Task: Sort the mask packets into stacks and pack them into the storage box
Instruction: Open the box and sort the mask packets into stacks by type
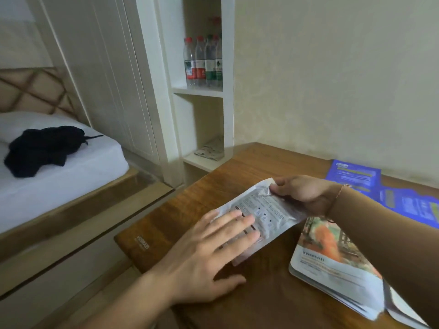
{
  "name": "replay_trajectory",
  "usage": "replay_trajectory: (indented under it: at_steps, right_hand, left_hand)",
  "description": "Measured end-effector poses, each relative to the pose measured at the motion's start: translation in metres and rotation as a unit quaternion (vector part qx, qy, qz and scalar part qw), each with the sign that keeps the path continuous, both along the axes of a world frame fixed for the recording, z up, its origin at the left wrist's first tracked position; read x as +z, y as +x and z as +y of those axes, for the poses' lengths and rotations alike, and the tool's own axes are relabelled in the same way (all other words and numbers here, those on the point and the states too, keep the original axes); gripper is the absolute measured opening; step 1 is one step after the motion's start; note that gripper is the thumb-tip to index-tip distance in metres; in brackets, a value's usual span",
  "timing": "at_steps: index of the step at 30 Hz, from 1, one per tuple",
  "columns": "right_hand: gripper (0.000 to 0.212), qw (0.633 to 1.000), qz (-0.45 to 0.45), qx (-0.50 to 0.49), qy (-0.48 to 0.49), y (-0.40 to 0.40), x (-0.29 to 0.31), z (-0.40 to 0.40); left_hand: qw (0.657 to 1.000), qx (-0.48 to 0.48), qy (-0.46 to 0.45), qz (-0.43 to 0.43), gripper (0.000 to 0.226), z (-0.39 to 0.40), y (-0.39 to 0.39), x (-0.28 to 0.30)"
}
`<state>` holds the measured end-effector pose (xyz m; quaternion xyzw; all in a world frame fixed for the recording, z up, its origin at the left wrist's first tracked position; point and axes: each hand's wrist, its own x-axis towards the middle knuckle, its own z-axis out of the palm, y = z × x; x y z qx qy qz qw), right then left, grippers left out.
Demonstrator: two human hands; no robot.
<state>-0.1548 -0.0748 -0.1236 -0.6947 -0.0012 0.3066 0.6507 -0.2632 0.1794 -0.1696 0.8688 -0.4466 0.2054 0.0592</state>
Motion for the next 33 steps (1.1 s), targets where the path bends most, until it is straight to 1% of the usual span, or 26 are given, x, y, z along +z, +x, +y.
replay_trajectory:
  at_steps: [1, 3, 5, 6, 8, 9, 10, 11, 12, 13, 14, 15, 16, 17, 18, 19, 20, 22, 24, 25, 26, 28, 29, 30, 31, 33]
  right_hand:
    - [0.019, 1.0, 0.008, 0.004, 0.019, -0.002, 0.002, -0.001]
    - [0.02, 0.999, 0.013, 0.006, 0.047, -0.005, 0.002, -0.003]
    - [0.029, 0.996, 0.032, 0.03, 0.079, -0.009, 0.001, -0.002]
    - [0.033, 0.997, 0.021, 0.034, 0.066, -0.013, 0.003, 0.0]
    - [0.037, 0.999, -0.01, 0.051, -0.012, -0.023, 0.01, 0.0]
    - [0.046, 0.997, -0.037, 0.027, -0.061, -0.028, 0.015, -0.003]
    - [0.056, 0.995, -0.068, -0.017, -0.071, -0.033, 0.016, -0.01]
    - [0.064, 0.995, -0.08, -0.059, -0.015, -0.037, 0.015, -0.02]
    - [0.069, 0.988, -0.088, -0.101, 0.073, -0.04, 0.013, -0.03]
    - [0.074, 0.978, -0.094, -0.12, 0.14, -0.05, 0.015, -0.038]
    - [0.078, 0.971, -0.104, -0.12, 0.18, -0.056, 0.014, -0.047]
    - [0.081, 0.97, -0.122, -0.102, 0.186, -0.063, 0.014, -0.053]
    - [0.081, 0.974, -0.138, -0.066, 0.17, -0.07, 0.015, -0.056]
    - [0.077, 0.977, -0.149, -0.038, 0.147, -0.076, 0.015, -0.058]
    - [0.069, 0.979, -0.147, -0.024, 0.139, -0.079, 0.017, -0.057]
    - [0.058, 0.98, -0.138, -0.029, 0.139, -0.083, 0.019, -0.056]
    - [0.043, 0.98, -0.13, -0.039, 0.148, -0.086, 0.02, -0.058]
    - [0.024, 0.979, -0.132, -0.063, 0.143, -0.094, 0.026, -0.064]
    - [0.028, 0.981, -0.136, -0.077, 0.115, -0.105, 0.035, -0.076]
    - [0.034, 0.983, -0.131, -0.082, 0.102, -0.112, 0.041, -0.085]
    - [0.038, 0.984, -0.123, -0.093, 0.089, -0.12, 0.046, -0.095]
    - [0.042, 0.986, -0.104, -0.111, 0.063, -0.143, 0.055, -0.121]
    - [0.04, 0.987, -0.097, -0.118, 0.049, -0.158, 0.058, -0.137]
    - [0.036, 0.987, -0.096, -0.126, 0.032, -0.174, 0.06, -0.153]
    - [0.034, 0.986, -0.101, -0.134, 0.005, -0.192, 0.06, -0.168]
    - [0.036, 0.978, -0.124, -0.144, -0.082, -0.23, 0.054, -0.195]
  left_hand:
    - [0.997, -0.041, -0.029, -0.062, 0.066, 0.003, 0.005, -0.003]
    - [0.983, -0.075, -0.064, -0.156, 0.05, 0.005, 0.013, -0.007]
    - [0.974, -0.071, -0.101, -0.19, 0.041, -0.001, 0.016, -0.006]
    - [0.97, -0.074, -0.123, -0.195, 0.036, -0.006, 0.015, -0.006]
    - [0.966, -0.083, -0.153, -0.191, 0.03, -0.014, 0.012, -0.005]
    - [0.964, -0.086, -0.176, -0.179, 0.032, -0.018, 0.01, -0.006]
    - [0.963, -0.081, -0.215, -0.144, 0.034, -0.021, 0.007, -0.009]
    - [0.955, -0.058, -0.28, -0.083, 0.033, -0.026, 0.0, -0.008]
    - [0.928, -0.006, -0.373, -0.004, 0.03, -0.033, -0.011, -0.002]
    - [0.87, 0.072, -0.48, 0.091, 0.032, -0.044, -0.024, 0.008]
    - [0.78, 0.147, -0.573, 0.205, 0.038, -0.057, -0.036, 0.018]
    - [0.667, 0.184, -0.642, 0.33, 0.035, -0.069, -0.044, 0.022]
    - [0.56, 0.193, -0.687, 0.421, 0.027, -0.08, -0.05, 0.025]
    - [0.476, 0.188, -0.708, 0.486, 0.027, -0.091, -0.053, 0.029]
    - [0.411, 0.162, -0.721, 0.533, 0.034, -0.098, -0.055, 0.03]
    - [0.366, 0.134, -0.729, 0.562, 0.041, -0.105, -0.058, 0.033]
    - [0.347, 0.113, -0.73, 0.577, 0.047, -0.111, -0.062, 0.035]
    - [0.352, 0.085, -0.72, 0.592, 0.052, -0.124, -0.072, 0.036]
    - [0.365, 0.062, -0.711, 0.598, 0.05, -0.135, -0.081, 0.036]
    - [0.391, 0.051, -0.703, 0.591, 0.054, -0.138, -0.088, 0.037]
    - [0.425, 0.024, -0.694, 0.581, 0.058, -0.139, -0.096, 0.039]
    - [0.503, -0.036, -0.66, 0.557, 0.077, -0.144, -0.113, 0.036]
    - [0.552, -0.063, -0.629, 0.544, 0.085, -0.149, -0.125, 0.033]
    - [0.604, -0.087, -0.592, 0.526, 0.086, -0.156, -0.136, 0.029]
    - [0.651, -0.098, -0.558, 0.506, 0.079, -0.164, -0.146, 0.023]
    - [0.734, -0.117, -0.483, 0.464, 0.054, -0.183, -0.163, 0.012]
